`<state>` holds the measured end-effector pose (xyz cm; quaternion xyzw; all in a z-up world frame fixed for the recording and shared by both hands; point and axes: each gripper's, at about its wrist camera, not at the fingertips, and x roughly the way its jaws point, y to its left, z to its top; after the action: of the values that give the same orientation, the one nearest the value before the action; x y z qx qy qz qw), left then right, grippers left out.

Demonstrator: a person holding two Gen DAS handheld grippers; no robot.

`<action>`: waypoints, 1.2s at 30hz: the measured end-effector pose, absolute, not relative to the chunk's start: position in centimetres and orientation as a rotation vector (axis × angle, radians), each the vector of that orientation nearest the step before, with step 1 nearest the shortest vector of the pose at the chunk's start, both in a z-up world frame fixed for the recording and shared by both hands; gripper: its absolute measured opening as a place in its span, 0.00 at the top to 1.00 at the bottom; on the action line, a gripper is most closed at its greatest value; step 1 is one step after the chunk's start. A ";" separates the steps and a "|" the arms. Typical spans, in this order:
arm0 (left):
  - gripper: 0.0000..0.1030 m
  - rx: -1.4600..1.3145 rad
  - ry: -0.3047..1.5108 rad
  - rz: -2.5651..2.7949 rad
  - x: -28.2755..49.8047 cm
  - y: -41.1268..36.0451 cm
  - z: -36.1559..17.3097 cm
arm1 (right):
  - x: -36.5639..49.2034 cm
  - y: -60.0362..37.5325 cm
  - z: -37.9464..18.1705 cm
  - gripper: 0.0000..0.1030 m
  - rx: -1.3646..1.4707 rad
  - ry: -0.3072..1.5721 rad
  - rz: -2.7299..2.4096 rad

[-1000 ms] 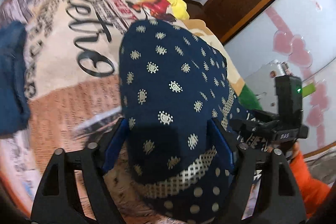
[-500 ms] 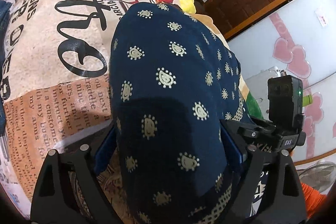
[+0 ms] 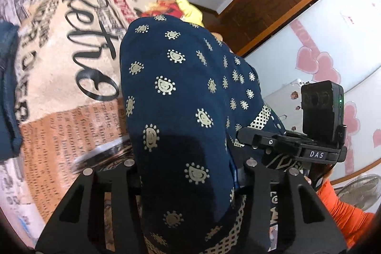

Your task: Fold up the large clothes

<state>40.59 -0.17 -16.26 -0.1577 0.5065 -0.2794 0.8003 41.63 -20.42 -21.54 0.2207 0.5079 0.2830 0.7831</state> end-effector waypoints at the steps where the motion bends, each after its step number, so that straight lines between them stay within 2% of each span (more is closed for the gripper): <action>1: 0.54 -0.331 1.069 -0.597 40.1 0.3 -15.5 | 41.4 -19.8 -20.8 0.67 0.456 1.082 0.614; 10: 0.54 -0.286 0.910 -0.532 37.7 6.2 -8.7 | 41.0 -14.5 -14.8 0.67 0.389 0.973 0.688; 18: 0.54 -0.292 0.831 -0.426 38.5 14.2 -6.5 | 43.8 -5.5 -11.6 0.67 0.328 0.938 0.768; 29: 0.54 -0.400 0.828 -0.269 42.7 26.8 -10.8 | 50.4 9.3 -14.0 0.67 0.221 0.990 0.838; 36: 0.54 -0.526 0.878 -0.201 47.0 32.8 -17.0 | 56.0 16.6 -18.6 0.67 0.160 1.077 0.840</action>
<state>47.03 32.76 -16.95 -0.2513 0.4194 -0.0961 0.8670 56.02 16.62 -18.62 0.0739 0.4970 0.3876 0.7728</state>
